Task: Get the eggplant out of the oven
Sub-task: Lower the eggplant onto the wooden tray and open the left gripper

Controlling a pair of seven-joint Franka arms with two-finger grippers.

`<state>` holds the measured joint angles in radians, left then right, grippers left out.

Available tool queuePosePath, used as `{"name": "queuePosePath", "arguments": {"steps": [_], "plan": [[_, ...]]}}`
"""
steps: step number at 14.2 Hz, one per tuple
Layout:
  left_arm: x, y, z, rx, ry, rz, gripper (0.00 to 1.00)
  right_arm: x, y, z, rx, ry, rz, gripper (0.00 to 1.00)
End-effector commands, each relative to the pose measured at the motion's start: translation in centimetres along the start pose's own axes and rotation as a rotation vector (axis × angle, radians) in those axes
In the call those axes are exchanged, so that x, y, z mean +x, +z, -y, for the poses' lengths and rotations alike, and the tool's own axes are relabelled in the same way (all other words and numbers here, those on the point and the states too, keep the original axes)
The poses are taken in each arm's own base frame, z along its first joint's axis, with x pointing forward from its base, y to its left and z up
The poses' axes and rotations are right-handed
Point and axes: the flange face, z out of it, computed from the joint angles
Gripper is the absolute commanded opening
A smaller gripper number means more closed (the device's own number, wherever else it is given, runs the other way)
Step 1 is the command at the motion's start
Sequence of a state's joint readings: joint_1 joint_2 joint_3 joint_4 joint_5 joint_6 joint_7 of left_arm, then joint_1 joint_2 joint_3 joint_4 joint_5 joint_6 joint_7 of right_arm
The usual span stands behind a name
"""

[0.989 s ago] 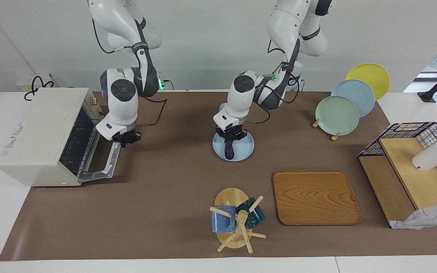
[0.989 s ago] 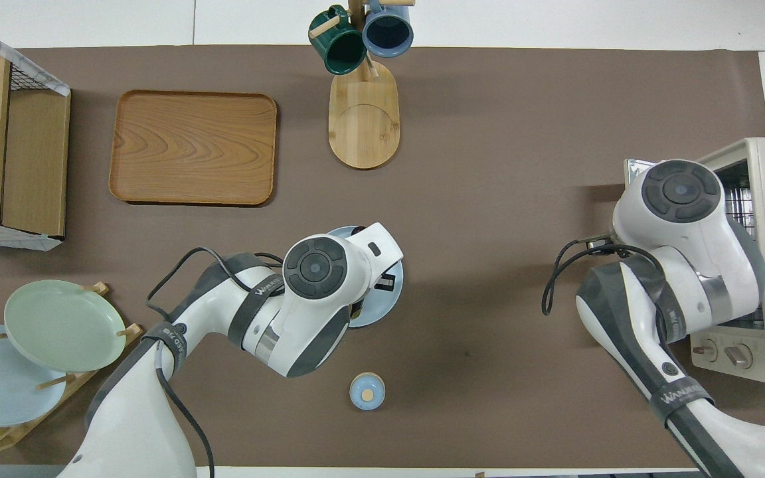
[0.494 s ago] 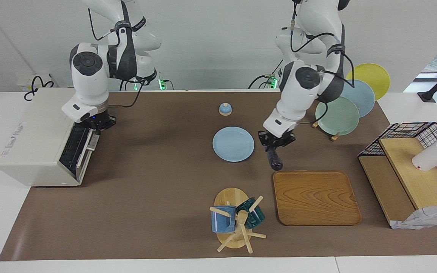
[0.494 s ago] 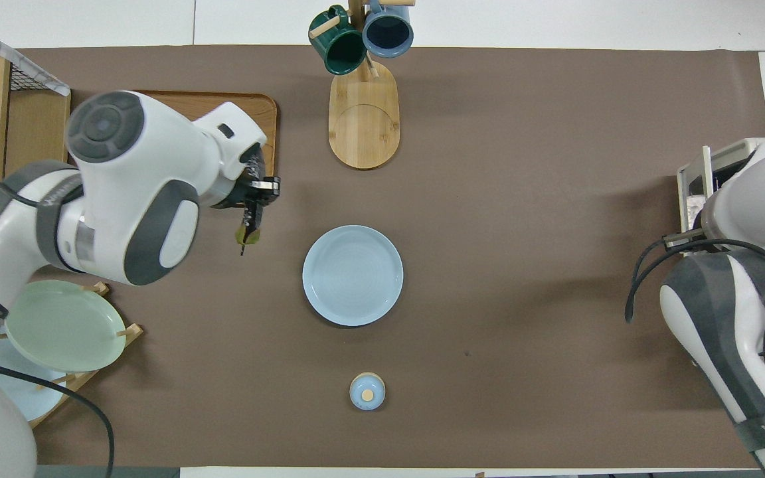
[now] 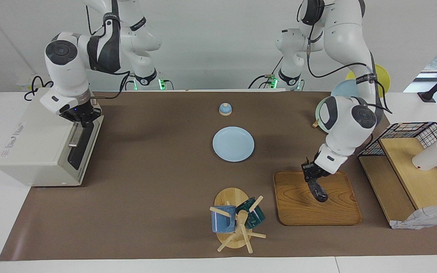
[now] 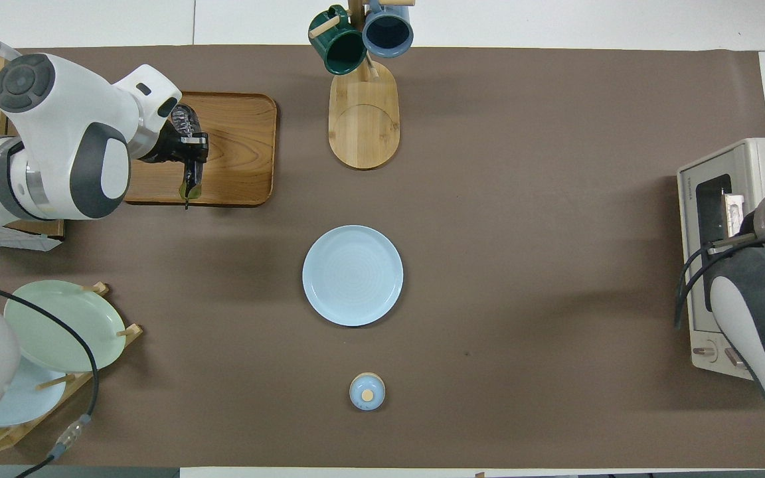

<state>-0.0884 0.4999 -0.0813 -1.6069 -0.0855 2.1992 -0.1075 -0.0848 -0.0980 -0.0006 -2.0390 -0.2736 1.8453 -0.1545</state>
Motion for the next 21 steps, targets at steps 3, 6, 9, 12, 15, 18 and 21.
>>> {"name": "queuePosePath", "arguments": {"steps": [3,6,9,12,15,18,21], "plan": [[2.6,1.6,3.5,-0.006,0.062,-0.018,0.00,-1.2,-6.8,-1.0,0.134,0.010,-0.023,0.09],[2.4,1.7,3.7,-0.003,0.072,-0.013,0.00,-0.1,-9.1,-0.5,0.188,0.014,-0.056,0.11],[2.4,1.5,3.4,0.000,0.080,-0.005,1.00,0.3,-10.7,-0.2,0.195,0.003,-0.040,0.17],[2.2,-1.0,3.5,-0.005,0.067,-0.007,1.00,0.2,-10.5,-0.2,0.198,-0.007,-0.031,0.52],[0.5,-9.3,4.5,0.005,0.035,0.013,1.00,0.3,-10.5,0.3,0.224,-0.009,-0.037,1.00],[-2.2,-17.5,6.8,0.025,-0.002,0.030,1.00,0.9,-11.0,1.2,0.235,-0.019,-0.044,1.00],[-6.1,-24.7,6.8,0.039,-0.030,0.053,1.00,1.7,-10.4,0.7,0.239,0.001,-0.033,1.00]]}}
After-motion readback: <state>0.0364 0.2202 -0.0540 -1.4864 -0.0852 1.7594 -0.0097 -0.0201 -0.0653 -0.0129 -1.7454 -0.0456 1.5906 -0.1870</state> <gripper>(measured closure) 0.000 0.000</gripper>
